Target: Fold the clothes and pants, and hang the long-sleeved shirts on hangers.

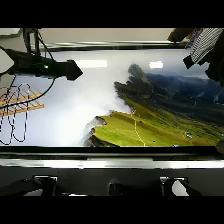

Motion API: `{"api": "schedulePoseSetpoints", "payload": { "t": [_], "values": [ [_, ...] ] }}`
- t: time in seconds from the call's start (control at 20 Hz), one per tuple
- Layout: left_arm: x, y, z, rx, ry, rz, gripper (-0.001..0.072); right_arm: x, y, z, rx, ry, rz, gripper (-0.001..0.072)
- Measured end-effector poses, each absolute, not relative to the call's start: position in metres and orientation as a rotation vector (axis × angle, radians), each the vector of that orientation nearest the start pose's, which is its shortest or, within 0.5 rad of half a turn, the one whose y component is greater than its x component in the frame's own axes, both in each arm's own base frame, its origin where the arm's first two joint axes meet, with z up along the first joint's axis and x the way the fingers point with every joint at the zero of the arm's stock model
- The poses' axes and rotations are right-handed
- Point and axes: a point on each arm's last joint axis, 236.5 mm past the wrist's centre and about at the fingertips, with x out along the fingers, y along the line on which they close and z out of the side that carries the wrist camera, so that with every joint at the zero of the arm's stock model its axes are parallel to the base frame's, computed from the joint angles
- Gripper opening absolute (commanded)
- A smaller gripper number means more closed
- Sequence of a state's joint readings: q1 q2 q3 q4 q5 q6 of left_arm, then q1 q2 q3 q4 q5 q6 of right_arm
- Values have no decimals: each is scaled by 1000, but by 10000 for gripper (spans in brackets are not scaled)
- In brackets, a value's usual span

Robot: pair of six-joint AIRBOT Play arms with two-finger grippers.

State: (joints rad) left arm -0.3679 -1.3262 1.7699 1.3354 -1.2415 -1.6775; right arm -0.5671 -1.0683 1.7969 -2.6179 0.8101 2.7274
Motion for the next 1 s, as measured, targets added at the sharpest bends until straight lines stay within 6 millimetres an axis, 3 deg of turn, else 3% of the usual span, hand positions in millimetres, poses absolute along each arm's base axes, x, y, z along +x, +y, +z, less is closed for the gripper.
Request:
{"api": "schedulePoseSetpoints", "payload": {
  "t": [0.6,0.75,1.0],
  "values": [
    [411,-219,228,-108,847,-492,664,159,-385,505,267,-534,-1345,27],
    [411,-219,228,-108,847,-492,664,152,-403,488,297,-499,-1382,28],
    [411,-219,228,-113,848,-490,664,151,-418,471,315,-446,-1401,32]
  ]
}}
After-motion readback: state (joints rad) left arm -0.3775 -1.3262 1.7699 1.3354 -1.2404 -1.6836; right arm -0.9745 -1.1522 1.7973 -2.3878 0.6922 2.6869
